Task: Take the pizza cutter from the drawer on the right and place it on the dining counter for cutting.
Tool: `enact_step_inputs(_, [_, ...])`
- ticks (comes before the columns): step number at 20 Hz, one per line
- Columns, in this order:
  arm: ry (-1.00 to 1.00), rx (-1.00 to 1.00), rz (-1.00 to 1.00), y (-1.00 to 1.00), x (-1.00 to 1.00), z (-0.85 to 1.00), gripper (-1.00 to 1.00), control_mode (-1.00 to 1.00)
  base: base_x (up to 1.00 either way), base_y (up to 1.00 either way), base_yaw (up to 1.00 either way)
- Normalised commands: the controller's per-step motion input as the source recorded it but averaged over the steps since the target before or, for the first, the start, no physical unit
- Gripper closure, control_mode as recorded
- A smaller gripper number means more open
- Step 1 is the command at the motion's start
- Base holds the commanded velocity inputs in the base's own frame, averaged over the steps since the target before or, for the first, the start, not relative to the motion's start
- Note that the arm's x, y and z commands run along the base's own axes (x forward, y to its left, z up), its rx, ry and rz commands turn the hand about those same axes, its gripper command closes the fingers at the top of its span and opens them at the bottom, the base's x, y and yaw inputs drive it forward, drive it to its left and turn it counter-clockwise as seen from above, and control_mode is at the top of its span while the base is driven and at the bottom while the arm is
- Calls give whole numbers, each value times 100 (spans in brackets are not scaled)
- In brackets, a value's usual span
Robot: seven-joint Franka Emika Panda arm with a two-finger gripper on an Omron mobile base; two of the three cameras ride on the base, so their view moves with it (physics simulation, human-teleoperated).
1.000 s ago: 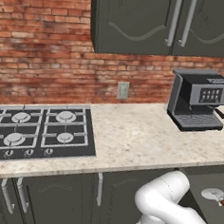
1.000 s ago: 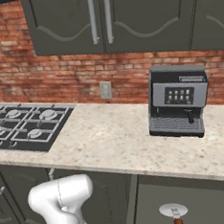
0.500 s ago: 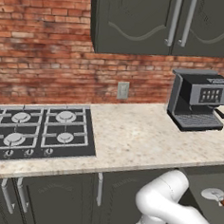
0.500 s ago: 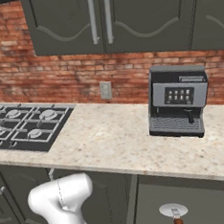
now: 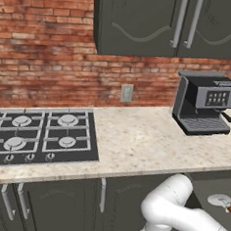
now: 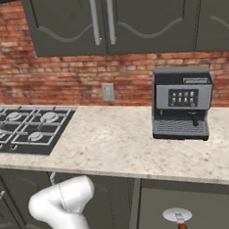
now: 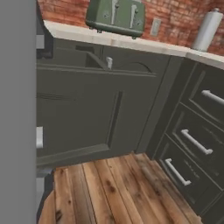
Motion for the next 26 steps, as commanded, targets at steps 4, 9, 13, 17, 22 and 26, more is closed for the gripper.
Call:
enact_step_inputs(4, [0,0,-3,12,0,83,-100,-100,0,0,0])
enact_step_inputs(9, [0,0,0,44,3,72,-100,-100,0,0,0])
enact_step_inputs(13, [0,0,0,53,30,62,-100,-100,0,0,0])
enact_step_inputs(17, [0,0,0,34,38,73,-100,-100,0,0,0])
enact_step_inputs(22, [7,0,0,32,54,70,-100,-100,0,0,0])
enact_step_inputs(26, [13,0,0,43,63,49,-100,-100,0,0,0])
